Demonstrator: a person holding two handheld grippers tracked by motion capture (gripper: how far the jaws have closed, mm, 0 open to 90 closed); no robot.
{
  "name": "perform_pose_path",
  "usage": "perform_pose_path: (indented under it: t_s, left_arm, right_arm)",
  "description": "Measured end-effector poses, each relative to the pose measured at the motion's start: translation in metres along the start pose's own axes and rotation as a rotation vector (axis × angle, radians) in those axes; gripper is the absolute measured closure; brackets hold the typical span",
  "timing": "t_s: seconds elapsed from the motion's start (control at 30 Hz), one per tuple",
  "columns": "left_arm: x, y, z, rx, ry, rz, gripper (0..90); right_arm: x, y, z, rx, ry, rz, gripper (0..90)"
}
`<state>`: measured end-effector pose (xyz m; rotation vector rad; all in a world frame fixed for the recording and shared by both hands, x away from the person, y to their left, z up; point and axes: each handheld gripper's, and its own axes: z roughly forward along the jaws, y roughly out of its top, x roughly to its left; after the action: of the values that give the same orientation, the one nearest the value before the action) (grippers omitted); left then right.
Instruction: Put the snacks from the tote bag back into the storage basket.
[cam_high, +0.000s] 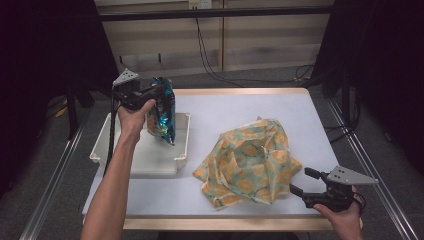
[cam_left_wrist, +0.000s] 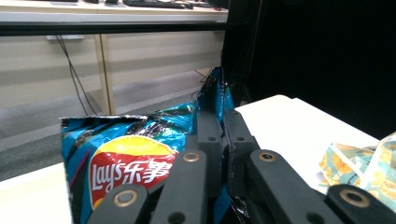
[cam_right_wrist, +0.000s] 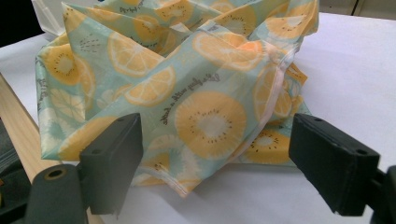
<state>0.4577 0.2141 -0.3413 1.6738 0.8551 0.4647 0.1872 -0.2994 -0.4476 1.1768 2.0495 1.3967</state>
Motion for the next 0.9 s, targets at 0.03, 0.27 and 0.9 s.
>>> perform_pose_path:
  t_s: [0.03,0.27,0.9]
  left_arm:
    - [-0.001,-0.001,0.001,-0.002,-0.011,0.002,87.7]
    - [0.001,-0.008,0.010,0.013,-0.005,0.005,87.5]
    - [-0.009,-0.022,0.039,0.072,-0.017,0.027,82.7]
  right_arm:
    - [0.000,0.000,0.000,0.000,0.000,0.000,17.7]
    - [-0.001,0.000,0.000,-0.003,0.003,0.001,17.6]
    - [-0.003,-0.001,-0.002,-0.003,-0.007,-0.006,17.5]
